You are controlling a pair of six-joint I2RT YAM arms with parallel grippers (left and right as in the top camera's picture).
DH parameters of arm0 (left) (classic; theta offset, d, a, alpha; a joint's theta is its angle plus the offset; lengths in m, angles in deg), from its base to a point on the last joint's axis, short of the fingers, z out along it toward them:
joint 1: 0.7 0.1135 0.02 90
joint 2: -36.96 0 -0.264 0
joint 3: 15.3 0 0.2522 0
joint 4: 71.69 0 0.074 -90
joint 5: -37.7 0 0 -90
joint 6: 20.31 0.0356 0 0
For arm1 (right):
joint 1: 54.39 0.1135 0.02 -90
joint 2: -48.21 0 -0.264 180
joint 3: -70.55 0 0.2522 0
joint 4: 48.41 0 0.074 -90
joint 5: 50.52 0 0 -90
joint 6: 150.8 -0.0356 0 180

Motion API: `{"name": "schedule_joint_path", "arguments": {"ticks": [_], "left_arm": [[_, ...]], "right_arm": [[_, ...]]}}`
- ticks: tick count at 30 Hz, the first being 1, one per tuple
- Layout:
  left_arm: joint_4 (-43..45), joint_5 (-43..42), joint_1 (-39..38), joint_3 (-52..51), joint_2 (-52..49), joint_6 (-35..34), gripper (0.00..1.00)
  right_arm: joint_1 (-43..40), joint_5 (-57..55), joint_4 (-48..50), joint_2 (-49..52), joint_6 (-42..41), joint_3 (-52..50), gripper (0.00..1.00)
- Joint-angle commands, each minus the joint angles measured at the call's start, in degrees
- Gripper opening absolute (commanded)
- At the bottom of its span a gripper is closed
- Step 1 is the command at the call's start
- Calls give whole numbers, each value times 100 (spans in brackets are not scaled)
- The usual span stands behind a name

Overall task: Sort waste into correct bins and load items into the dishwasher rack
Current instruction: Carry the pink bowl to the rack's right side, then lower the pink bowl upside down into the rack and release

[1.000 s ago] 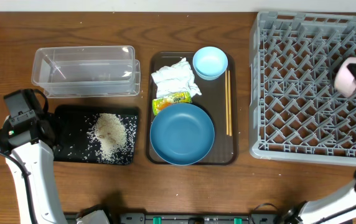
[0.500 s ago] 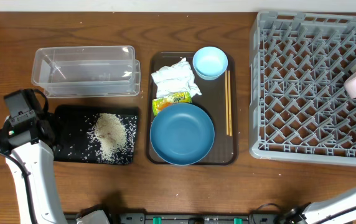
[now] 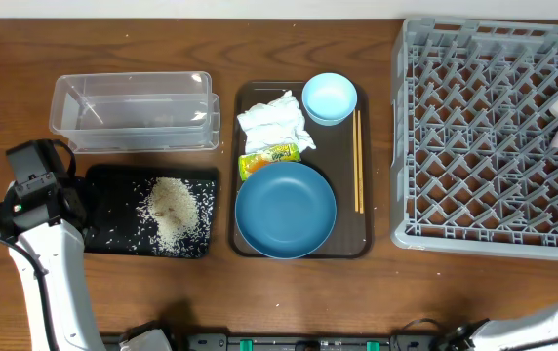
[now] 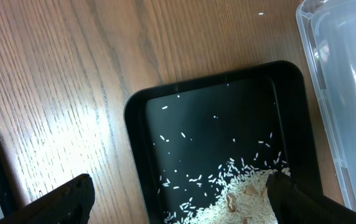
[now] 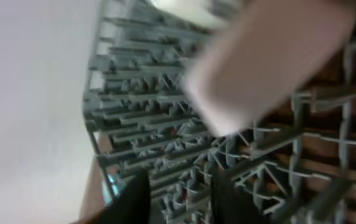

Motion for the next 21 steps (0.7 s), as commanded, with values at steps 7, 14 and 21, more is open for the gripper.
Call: {"name": "schedule_joint_path", "arguments": {"ticks": [7, 14, 21], "left_arm": [[2, 33, 28, 103, 4, -55, 91], [0, 33, 28, 103, 4, -55, 91], [0, 33, 28, 103, 4, -55, 91]], "right_arm": [[898, -2785, 903, -1016, -769, 35, 31], [1836, -5176, 1875, -229, -852, 35, 28], [2063, -5689, 1880, 247, -721, 35, 24]]}}
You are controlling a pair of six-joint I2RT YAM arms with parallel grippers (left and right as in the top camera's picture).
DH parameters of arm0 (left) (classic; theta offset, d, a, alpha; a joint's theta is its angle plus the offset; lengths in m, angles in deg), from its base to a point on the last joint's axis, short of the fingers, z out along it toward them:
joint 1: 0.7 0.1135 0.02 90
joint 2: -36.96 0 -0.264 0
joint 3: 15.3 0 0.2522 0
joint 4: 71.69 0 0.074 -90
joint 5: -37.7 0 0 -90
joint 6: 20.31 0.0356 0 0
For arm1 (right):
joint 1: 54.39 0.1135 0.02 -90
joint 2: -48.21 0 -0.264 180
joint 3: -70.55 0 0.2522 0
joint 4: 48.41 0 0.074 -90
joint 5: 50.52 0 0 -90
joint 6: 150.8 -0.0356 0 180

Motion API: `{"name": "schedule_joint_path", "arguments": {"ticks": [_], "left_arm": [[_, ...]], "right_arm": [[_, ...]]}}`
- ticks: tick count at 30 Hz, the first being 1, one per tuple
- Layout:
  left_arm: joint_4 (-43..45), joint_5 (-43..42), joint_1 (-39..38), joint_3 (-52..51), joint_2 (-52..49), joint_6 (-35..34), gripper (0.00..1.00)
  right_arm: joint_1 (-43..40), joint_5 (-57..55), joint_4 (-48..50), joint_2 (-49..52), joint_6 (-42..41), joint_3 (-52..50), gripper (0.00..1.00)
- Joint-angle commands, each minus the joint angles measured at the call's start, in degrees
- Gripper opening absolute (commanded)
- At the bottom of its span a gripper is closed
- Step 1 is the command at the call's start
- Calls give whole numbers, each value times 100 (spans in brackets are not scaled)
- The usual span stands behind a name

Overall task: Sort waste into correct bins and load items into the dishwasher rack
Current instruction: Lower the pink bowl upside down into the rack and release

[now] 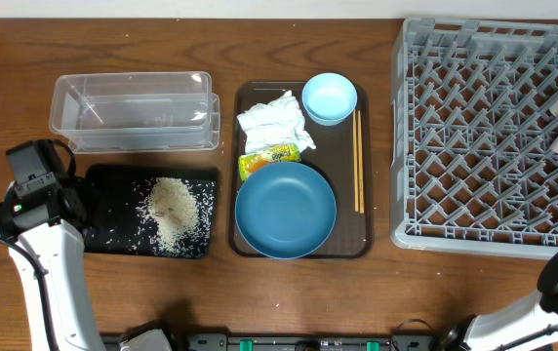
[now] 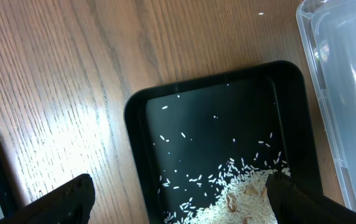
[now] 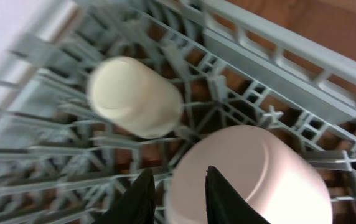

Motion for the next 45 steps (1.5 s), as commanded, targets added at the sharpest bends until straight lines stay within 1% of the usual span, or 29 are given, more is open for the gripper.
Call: {"name": "schedule_joint_path", "arguments": {"ticks": [1, 5, 8, 11, 13, 14, 18, 20, 25, 29, 31, 34, 36, 38, 39, 40, 41, 43, 45], "left_arm": [[2, 33, 28, 103, 7, -55, 91], [4, 33, 28, 103, 7, -55, 91], [2, 33, 28, 103, 7, -55, 91], [2, 33, 28, 103, 7, -55, 91], [2, 33, 28, 103, 7, -55, 91], [2, 33, 28, 103, 7, -55, 91], [2, 33, 28, 103, 7, -55, 91], [4, 33, 28, 103, 7, -55, 91], [2, 33, 28, 103, 7, -55, 91], [2, 33, 28, 103, 7, -55, 91], [2, 33, 28, 103, 7, -55, 91], [4, 31, 28, 103, 4, -55, 91], [4, 33, 28, 103, 7, -55, 91], [4, 33, 28, 103, 7, -55, 91], [2, 33, 28, 103, 7, -55, 91], [4, 33, 28, 103, 7, -55, 91], [2, 33, 28, 103, 7, -55, 91], [4, 33, 28, 103, 7, -55, 91], [4, 33, 28, 103, 7, -55, 91]], "right_arm": [[33, -573, -48, 20, 50, -7, 24], [33, -546, -282, 15, 321, -7, 24], [31, -546, -581, 15, 437, -7, 21], [33, -542, -774, 15, 433, -7, 15], [33, -544, -848, 15, 435, -7, 5], [33, -544, -907, 15, 435, -7, 2], [26, -588, -1268, 15, 422, -7, 1], [26, -588, -1508, -9, 190, -7, 1], [26, -588, -2328, -225, -914, -7, 1], [52, -529, -2712, -614, -1373, -7, 1], [98, -114, -2719, -874, -1414, -7, 1], [227, 1370, -2590, -1314, -1281, -7, 1], [417, 2468, -2188, -1556, -612, -7, 1], [702, 3171, -1766, -1709, -238, -7, 1], [896, 3294, -1578, -1764, -179, -7, 3], [1108, 3276, -1419, -1794, -136, -7, 7], [1399, 3128, -1285, -1797, -85, 2, 15], [1989, 2483, -1274, -1749, 55, 46, 29], [2732, 1602, -1449, -1539, 225, 212, 50]]}}
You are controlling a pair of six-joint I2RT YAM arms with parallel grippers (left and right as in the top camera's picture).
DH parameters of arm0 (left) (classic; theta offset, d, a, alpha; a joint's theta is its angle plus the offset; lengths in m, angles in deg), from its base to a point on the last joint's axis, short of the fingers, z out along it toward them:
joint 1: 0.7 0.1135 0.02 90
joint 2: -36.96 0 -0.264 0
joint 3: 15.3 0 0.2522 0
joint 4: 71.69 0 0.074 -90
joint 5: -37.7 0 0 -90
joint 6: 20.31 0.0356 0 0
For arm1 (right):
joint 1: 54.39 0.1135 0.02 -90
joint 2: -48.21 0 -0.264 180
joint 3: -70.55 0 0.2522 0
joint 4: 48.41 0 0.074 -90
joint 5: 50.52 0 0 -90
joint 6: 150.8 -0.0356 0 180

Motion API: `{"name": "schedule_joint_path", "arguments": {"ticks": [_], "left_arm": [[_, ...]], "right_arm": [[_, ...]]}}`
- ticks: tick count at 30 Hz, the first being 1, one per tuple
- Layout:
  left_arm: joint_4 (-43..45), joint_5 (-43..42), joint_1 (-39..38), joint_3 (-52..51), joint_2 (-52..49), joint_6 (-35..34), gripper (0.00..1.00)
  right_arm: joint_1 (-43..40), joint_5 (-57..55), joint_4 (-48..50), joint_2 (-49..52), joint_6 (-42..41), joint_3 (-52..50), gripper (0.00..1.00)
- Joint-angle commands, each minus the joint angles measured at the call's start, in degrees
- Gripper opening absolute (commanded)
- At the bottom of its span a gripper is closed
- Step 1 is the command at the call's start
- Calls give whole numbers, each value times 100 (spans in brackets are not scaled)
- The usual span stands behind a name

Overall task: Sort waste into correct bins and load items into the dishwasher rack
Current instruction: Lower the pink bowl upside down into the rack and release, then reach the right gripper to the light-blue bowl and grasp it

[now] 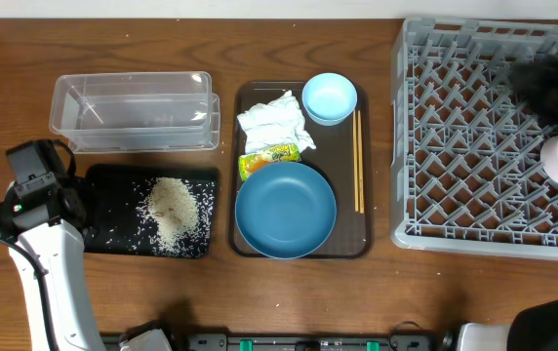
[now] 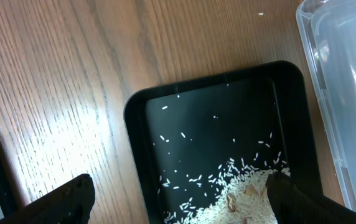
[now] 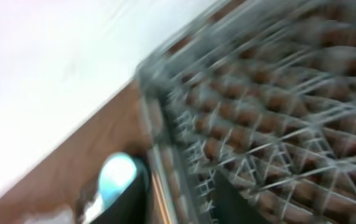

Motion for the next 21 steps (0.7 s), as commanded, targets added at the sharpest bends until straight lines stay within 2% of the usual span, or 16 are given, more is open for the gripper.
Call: {"name": "schedule_joint_path", "arguments": {"ticks": [1, 3, 7, 11, 14, 21], "left_arm": [[2, 33, 28, 103, 7, -55, 91], [2, 33, 28, 103, 7, -55, 91], [0, 33, 28, 103, 7, -55, 91], [2, 33, 28, 103, 7, -55, 91], [0, 33, 28, 103, 7, -55, 91], [2, 33, 28, 103, 7, -55, 91]], "right_arm": [[1045, -861, -240, 376, 623, 337, 58], [1596, -990, -730, 872, 968, 929, 66], [2402, -1298, -2332, 2234, 1596, 2922, 66], [2872, -1541, -3486, 3394, 1939, 4645, 67], [3195, -1545, -3554, 4026, 2103, 5230, 65], [3803, -1617, -2835, 4830, 2323, 5228, 64]]}}
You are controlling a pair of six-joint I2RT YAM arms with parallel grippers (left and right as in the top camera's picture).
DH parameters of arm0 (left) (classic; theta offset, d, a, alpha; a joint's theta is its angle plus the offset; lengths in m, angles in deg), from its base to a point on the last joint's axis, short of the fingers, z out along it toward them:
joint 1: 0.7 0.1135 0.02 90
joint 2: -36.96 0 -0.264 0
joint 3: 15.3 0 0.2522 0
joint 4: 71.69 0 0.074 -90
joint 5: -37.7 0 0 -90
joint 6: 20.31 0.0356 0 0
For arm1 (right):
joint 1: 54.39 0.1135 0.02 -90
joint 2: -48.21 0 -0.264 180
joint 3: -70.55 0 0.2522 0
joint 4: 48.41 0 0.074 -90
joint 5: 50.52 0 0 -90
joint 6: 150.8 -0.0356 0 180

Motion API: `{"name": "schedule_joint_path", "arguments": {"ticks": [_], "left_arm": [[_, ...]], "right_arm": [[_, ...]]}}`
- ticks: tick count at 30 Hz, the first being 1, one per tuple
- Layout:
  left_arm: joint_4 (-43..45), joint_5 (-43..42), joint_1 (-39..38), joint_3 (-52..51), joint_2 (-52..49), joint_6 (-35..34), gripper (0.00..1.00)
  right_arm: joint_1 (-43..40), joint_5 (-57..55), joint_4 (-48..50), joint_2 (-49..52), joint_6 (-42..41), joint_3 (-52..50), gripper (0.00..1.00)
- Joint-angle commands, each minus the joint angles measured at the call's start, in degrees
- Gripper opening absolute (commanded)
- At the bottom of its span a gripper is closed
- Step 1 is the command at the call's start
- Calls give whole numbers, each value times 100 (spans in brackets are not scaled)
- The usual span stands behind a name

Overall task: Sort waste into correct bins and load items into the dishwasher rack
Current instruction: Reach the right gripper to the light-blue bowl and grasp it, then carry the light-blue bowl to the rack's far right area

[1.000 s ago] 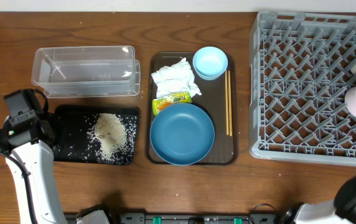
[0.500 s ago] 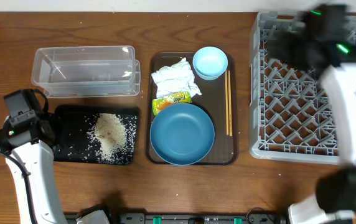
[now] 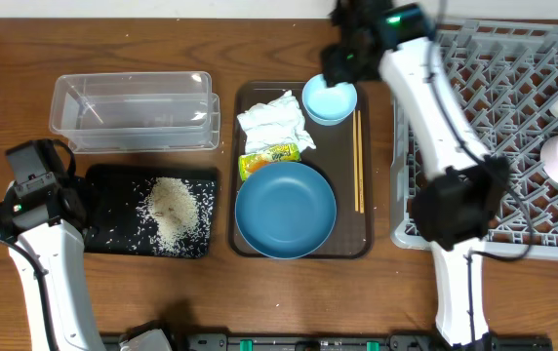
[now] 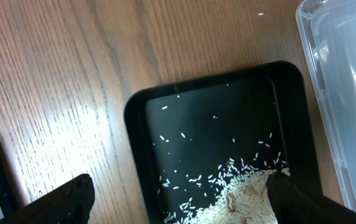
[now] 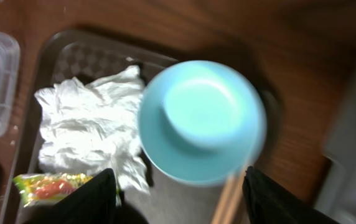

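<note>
The small light-blue bowl point(image 5: 203, 121) sits at the far right corner of the brown tray point(image 3: 250, 97). My right gripper point(image 5: 181, 205) hangs open just above it, nothing between its fingers; overhead, the right gripper point(image 3: 345, 57) covers the bowl's far rim. Beside the bowl lie a crumpled white napkin point(image 5: 84, 130), a yellow-green wrapper point(image 5: 44, 186) and chopsticks point(image 3: 358, 161). A large blue plate point(image 3: 286, 210) fills the tray's near half. My left gripper point(image 4: 178, 205) stands open over the black tray point(image 4: 221, 118) of spilled rice point(image 4: 246, 193).
The grey dishwasher rack point(image 3: 474, 117) stands at the right, with a white cup and a pink bowl at its right side. A clear plastic bin point(image 3: 133, 112) sits behind the black tray. My right arm crosses the rack's left edge.
My right gripper was over the right part of the rack; now it is over the small blue bowl on the tray, fingers wider apart. The left arm has not moved.
My right gripper was close to the pink bowl at the rack's right side. Then it stood above that bowl and the white cup, holding nothing. Later it was over the rack, and now over the tray's small bowl. The left gripper stayed above the rice tray.
</note>
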Motion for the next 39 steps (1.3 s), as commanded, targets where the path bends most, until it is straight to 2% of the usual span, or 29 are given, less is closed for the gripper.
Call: {"name": "schedule_joint_path", "arguments": {"ticks": [1, 6, 12, 14, 22, 23, 32, 39], "left_arm": [[0, 33, 28, 98, 7, -55, 91], [2, 33, 28, 98, 7, -55, 91], [2, 33, 28, 98, 7, -55, 91], [0, 33, 28, 98, 7, -55, 91], [2, 33, 28, 98, 7, -55, 91], [2, 33, 28, 98, 7, -55, 91], [0, 33, 28, 98, 7, -55, 91], [0, 33, 28, 98, 7, -55, 91]], "right_arm": [[293, -133, 166, 433, 319, 109, 64], [616, -319, 267, 890, 466, 109, 61], [901, -1707, 205, 1298, 463, 107, 58], [944, -1834, 160, 1322, 463, 107, 51], [994, -1799, 59, 1167, 345, 160, 4], [994, -1786, 4, 1121, 332, 190, 1], [774, -1714, -901, 153, -33, 848, 1], [-321, -1674, -1340, -1078, -813, 848, 1]]}}
